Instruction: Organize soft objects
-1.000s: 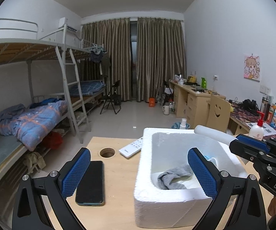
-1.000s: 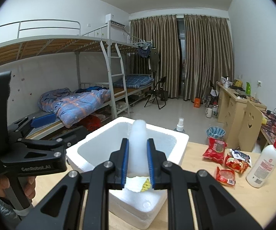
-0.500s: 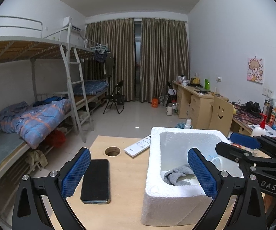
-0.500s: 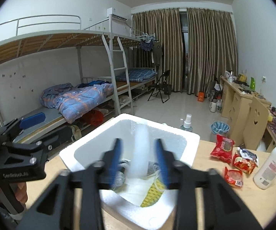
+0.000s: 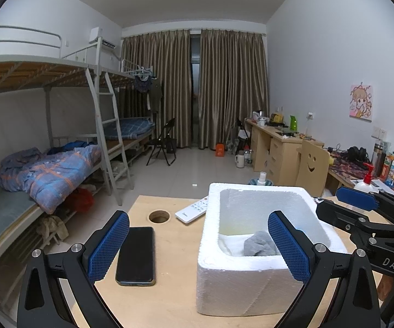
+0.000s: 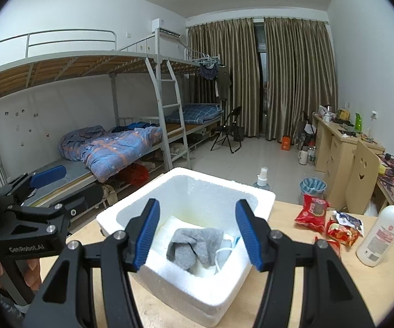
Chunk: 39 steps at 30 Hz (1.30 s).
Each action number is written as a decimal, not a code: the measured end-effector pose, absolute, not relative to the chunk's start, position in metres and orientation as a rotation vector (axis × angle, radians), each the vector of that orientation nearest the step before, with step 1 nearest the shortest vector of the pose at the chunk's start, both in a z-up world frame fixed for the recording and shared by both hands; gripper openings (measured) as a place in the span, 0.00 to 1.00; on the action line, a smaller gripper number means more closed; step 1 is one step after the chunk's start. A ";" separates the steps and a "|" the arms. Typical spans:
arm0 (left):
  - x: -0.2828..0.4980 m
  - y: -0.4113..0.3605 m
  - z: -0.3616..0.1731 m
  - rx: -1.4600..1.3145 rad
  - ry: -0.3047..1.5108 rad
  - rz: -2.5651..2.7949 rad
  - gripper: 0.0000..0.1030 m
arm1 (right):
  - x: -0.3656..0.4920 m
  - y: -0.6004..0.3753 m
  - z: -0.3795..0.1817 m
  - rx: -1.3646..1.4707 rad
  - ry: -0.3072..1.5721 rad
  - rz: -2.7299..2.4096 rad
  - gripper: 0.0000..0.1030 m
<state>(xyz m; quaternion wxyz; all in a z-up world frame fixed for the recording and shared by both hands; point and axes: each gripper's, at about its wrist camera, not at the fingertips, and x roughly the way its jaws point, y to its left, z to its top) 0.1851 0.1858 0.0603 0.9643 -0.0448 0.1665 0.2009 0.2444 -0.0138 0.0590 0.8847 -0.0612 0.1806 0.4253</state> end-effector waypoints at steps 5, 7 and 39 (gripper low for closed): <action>0.175 0.174 0.064 -0.091 0.322 0.389 0.99 | 0.234 -0.033 0.063 -0.105 0.356 0.858 0.74; 0.170 0.168 0.065 -0.088 0.318 0.383 0.99 | 0.230 -0.041 0.065 -0.094 0.345 0.837 0.78; 0.087 0.090 0.050 -0.146 0.270 0.348 0.99 | 0.147 -0.145 0.056 0.015 0.254 0.727 1.00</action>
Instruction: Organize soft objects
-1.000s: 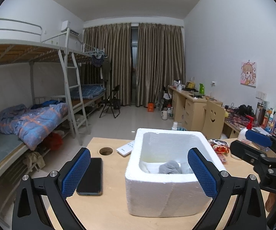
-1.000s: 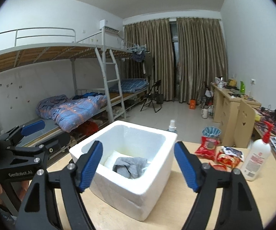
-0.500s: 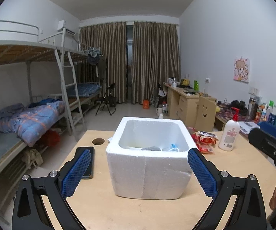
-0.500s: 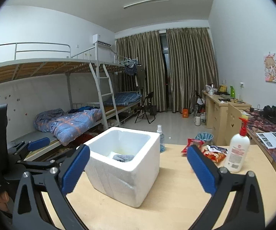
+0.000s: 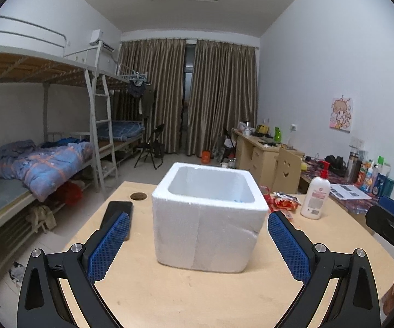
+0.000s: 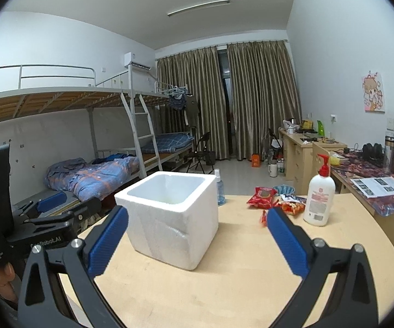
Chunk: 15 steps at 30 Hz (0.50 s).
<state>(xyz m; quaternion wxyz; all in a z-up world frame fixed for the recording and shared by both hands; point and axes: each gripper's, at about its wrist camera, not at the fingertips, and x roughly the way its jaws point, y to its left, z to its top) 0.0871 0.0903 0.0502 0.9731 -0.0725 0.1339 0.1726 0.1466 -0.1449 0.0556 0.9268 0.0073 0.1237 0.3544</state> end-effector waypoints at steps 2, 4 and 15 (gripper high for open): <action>0.083 0.087 0.046 -0.146 0.285 0.341 0.99 | 0.141 -0.148 0.051 0.019 0.256 0.728 1.00; 0.080 0.081 0.042 -0.119 0.297 0.340 0.99 | 0.135 -0.150 0.048 0.019 0.258 0.726 1.00; 0.058 0.062 0.036 -0.099 0.274 0.326 0.99 | 0.108 -0.159 0.040 0.000 0.241 0.694 1.00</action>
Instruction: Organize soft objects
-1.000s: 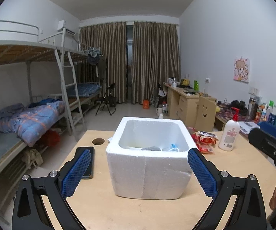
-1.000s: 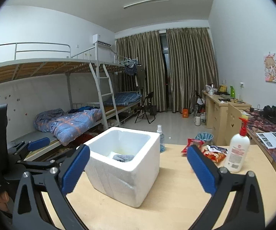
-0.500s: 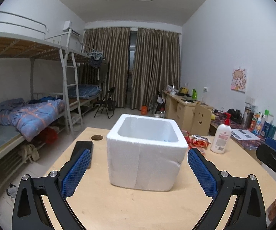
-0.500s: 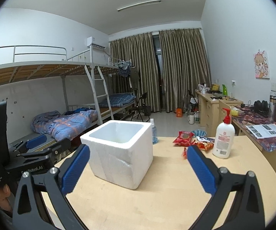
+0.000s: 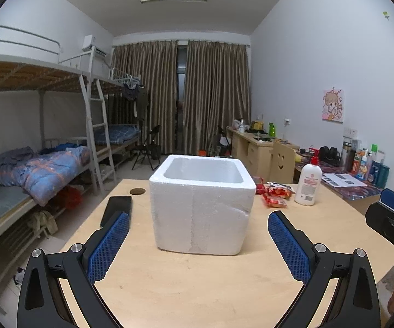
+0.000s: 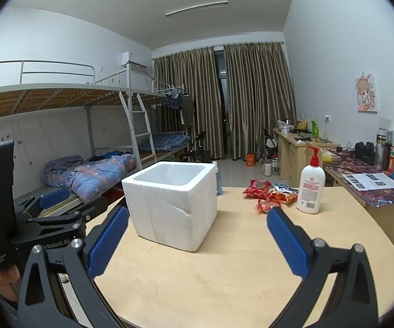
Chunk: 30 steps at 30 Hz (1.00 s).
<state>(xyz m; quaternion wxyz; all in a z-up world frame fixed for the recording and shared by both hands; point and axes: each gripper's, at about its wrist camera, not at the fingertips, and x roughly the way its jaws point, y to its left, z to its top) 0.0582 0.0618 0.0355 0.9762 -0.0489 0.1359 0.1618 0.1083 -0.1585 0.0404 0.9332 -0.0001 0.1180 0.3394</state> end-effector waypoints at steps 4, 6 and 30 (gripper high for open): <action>0.050 0.060 0.032 -0.107 0.270 0.317 0.99 | 0.100 -0.161 0.037 0.000 0.230 0.683 1.00; 0.048 0.058 0.032 -0.106 0.264 0.316 0.99 | 0.096 -0.162 0.036 -0.007 0.219 0.668 1.00; 0.013 0.042 0.007 -0.099 0.195 0.334 0.99 | 0.067 -0.177 0.008 0.000 0.171 0.607 1.00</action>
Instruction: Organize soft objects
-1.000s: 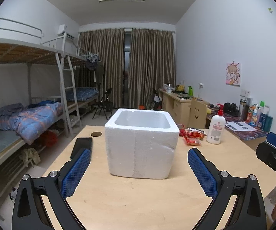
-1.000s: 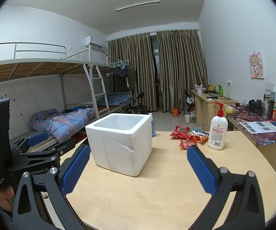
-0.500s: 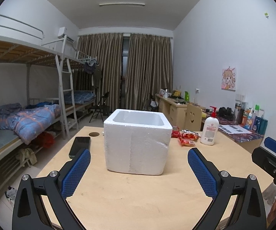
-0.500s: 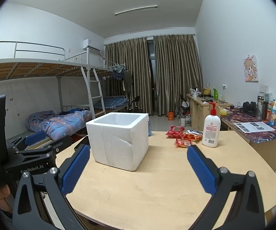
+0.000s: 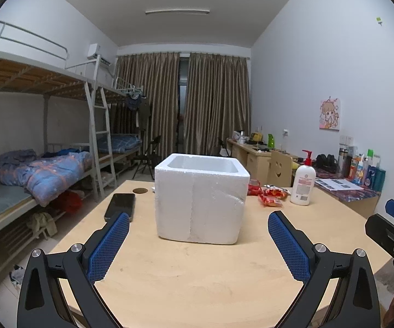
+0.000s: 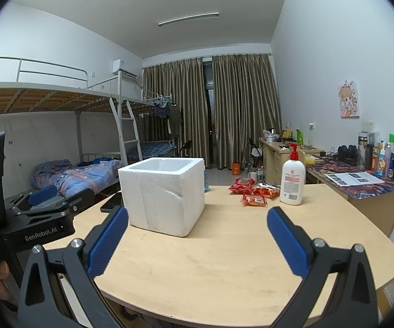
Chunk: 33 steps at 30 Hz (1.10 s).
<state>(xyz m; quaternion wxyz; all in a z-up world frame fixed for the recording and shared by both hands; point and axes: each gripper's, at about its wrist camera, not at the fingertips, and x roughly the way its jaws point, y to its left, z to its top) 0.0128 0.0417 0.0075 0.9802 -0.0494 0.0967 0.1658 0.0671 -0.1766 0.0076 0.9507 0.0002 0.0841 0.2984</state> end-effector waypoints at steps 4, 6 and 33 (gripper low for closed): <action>0.009 0.038 0.003 -0.098 0.186 0.326 0.99 | 0.064 -0.178 0.003 0.008 0.171 0.605 1.00; 0.006 0.038 0.001 -0.100 0.188 0.327 0.99 | 0.064 -0.178 0.002 0.005 0.172 0.601 1.00; -0.002 0.033 -0.008 -0.095 0.217 0.322 0.99 | 0.054 -0.177 -0.002 -0.007 0.184 0.610 1.00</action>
